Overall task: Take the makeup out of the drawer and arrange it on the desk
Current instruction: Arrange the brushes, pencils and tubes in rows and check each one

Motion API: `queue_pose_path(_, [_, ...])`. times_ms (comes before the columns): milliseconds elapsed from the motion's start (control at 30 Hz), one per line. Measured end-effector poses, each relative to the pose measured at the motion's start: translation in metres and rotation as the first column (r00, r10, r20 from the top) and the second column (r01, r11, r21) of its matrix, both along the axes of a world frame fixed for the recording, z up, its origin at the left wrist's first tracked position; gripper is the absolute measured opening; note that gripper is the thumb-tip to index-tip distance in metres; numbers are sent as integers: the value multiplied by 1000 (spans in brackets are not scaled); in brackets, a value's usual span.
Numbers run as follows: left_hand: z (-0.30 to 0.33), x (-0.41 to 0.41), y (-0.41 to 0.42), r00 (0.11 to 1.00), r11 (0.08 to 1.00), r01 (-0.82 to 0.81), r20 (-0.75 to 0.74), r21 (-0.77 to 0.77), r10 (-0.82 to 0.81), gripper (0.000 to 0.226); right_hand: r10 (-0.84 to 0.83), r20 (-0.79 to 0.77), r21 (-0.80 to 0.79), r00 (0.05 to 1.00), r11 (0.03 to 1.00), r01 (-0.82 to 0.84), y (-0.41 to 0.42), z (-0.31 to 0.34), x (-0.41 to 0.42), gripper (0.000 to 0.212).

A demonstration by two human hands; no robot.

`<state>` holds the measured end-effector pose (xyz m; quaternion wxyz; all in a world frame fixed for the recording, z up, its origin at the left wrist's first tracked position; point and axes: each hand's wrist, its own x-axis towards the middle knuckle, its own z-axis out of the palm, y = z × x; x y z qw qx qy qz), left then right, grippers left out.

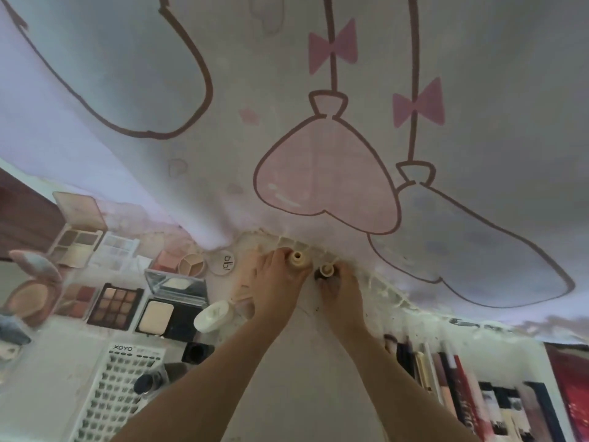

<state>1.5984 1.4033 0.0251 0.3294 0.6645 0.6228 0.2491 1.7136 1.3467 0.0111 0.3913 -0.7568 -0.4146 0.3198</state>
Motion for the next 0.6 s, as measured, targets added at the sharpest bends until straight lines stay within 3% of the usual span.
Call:
queue_pose_path(133, [-16, 2, 4, 989, 995, 43, -148, 86, -29, 41, -5, 131, -27, 991, 1000, 9, 13, -5, 0, 21])
queue_pose_path(233, [-21, 3, 7, 981, 991, 54, -192, 122, -30, 40, 3, 145, -31, 989, 1000, 2, 15, -8, 0, 23])
queue_pose_path(433, [-12, -4, 0, 985, 998, 51, -170, 47, -43, 63, 35, -16, -66, 999, 997, -36, -1, 5, 8, 42])
queue_pose_path(600, [4, -20, -52, 998, 994, 14, -64, 110, -7, 48, 52, 66, -136, 996, 990, -43, -54, 31, 49, 23])
